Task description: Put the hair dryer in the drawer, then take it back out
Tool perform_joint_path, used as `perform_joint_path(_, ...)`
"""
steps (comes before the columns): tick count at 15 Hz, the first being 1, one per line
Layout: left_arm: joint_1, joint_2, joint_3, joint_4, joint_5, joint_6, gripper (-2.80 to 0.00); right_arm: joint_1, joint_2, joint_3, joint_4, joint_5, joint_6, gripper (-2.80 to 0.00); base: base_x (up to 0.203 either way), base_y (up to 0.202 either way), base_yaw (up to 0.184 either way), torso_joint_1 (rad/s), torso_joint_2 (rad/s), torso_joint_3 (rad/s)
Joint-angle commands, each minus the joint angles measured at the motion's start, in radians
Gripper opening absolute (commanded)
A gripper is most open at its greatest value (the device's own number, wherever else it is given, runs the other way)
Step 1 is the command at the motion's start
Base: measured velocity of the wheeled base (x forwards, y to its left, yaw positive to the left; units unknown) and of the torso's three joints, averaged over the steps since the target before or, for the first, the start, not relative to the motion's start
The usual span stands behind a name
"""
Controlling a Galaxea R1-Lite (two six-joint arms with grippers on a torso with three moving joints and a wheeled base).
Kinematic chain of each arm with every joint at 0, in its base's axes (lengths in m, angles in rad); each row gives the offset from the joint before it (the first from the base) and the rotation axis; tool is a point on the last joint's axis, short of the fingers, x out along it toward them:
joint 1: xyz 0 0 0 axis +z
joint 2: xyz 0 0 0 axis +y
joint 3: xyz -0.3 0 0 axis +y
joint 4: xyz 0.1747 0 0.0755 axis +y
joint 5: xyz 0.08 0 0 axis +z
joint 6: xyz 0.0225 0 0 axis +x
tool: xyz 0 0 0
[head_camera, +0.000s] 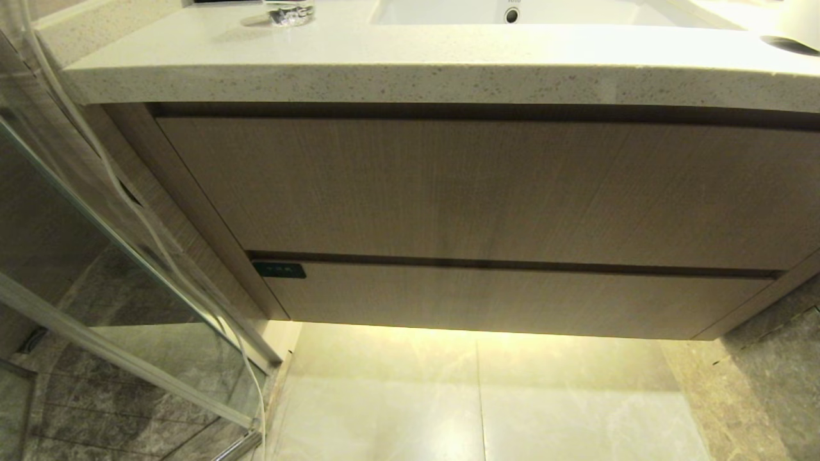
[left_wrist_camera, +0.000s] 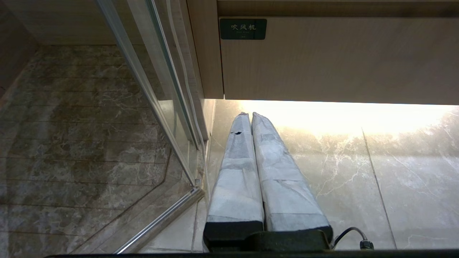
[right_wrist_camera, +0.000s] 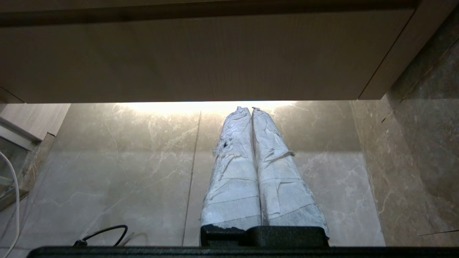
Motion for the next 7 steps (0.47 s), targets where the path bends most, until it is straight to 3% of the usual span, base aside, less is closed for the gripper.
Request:
perform_joint_path(1, 0.0, 0.0, 0.0, 0.0, 0.0, 0.0, -2.8, 0.0, 0.004, 0.002, 0.0, -0.001, 0.005, -2.8, 0.0, 0.0, 0.0, 0.0, 0.0, 0.0)
perform_joint_path(7, 0.0, 0.0, 0.0, 0.0, 0.0, 0.0, -2.8, 0.0, 0.004, 0.002, 0.0, -0.001, 0.005, -2.8, 0.0, 0.0, 0.0, 0.0, 0.0, 0.0)
